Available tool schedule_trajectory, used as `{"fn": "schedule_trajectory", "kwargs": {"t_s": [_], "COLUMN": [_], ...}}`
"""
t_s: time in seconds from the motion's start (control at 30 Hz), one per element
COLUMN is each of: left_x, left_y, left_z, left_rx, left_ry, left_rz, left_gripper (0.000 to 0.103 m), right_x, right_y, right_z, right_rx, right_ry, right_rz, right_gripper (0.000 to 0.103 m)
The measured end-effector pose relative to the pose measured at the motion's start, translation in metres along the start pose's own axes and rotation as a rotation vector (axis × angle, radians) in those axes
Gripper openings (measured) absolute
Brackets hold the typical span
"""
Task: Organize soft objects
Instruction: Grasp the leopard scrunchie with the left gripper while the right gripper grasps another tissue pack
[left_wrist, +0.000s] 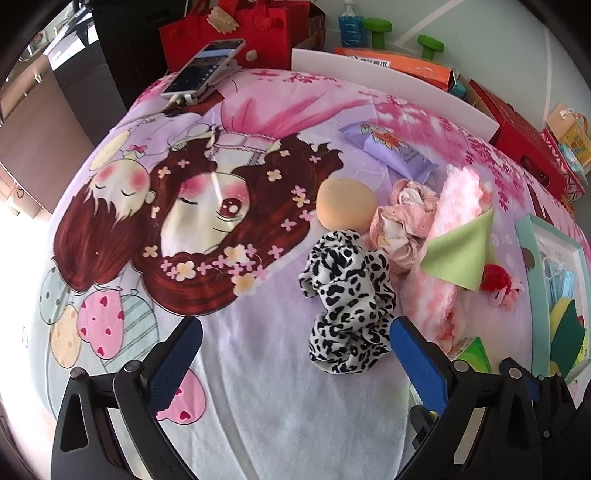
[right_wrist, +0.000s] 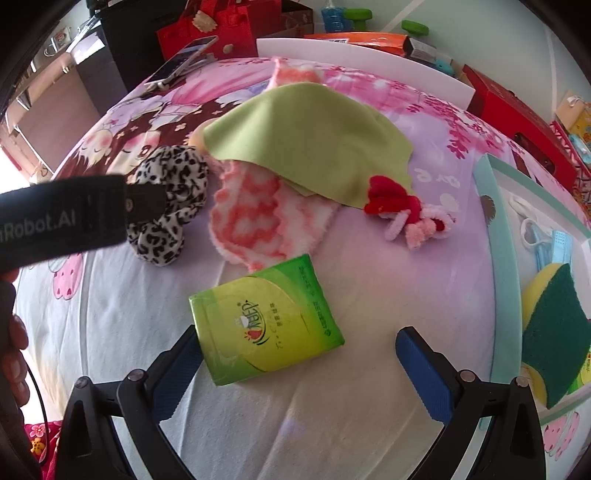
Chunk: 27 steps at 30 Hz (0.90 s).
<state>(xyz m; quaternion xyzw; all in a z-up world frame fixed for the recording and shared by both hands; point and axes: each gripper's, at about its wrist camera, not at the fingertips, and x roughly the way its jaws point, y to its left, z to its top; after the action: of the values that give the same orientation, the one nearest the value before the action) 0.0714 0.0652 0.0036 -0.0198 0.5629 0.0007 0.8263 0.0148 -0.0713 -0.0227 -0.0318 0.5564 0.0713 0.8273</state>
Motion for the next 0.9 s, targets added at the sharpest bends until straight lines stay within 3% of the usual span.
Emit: {"fn": "schedule_trajectory", "kwargs": {"t_s": [0.37,0.43,0.5,0.57,0.7,0.77,0.9], "left_x": [0.008,0.008,0.007,0.008,0.012,0.011,0.01], "left_y": [-0.003,-0.004,-0.006,-0.007,-0.012,-0.014,-0.016], "left_z": [0.002,0.003,0.003,0.003,0.002,0.003,0.004], "left_rx": [-0.02,-0.019,-0.014,-0.015,-0.004,0.002,0.014], "left_ry": [0.026,0.022,0.02,0.029,0.053,0.047,0.039], "left_rz": [-0.012,-0.022,-0.045,-0.08,-0.127,-0.148,-0.147], "left_gripper": [0.101,0.1,0.094,0.074,0.059,0.045,0.033], "right_x": [0.002,0.002,0.0,0.0,-0.001,-0.002,-0.003], "right_y": [-0.001,-0.002,-0.002,-0.005,-0.007,-0.007,-0.01], "right_z": [0.002,0.003,0.003,0.005,0.005,0.005,0.005], "right_rx": [-0.008,-0.005,-0.001,0.008,0.017,0.021,0.038], "right_ry": [-0.012,-0.015,-0.021,-0.029,-0.036,-0.037,-0.037], "right_rz": [-0.037,-0.033,-0.03,-0.022,-0.012,-0.013,-0.005], "right_gripper": [0.103,0.099,0.091,0.086,0.071,0.069,0.067]}}
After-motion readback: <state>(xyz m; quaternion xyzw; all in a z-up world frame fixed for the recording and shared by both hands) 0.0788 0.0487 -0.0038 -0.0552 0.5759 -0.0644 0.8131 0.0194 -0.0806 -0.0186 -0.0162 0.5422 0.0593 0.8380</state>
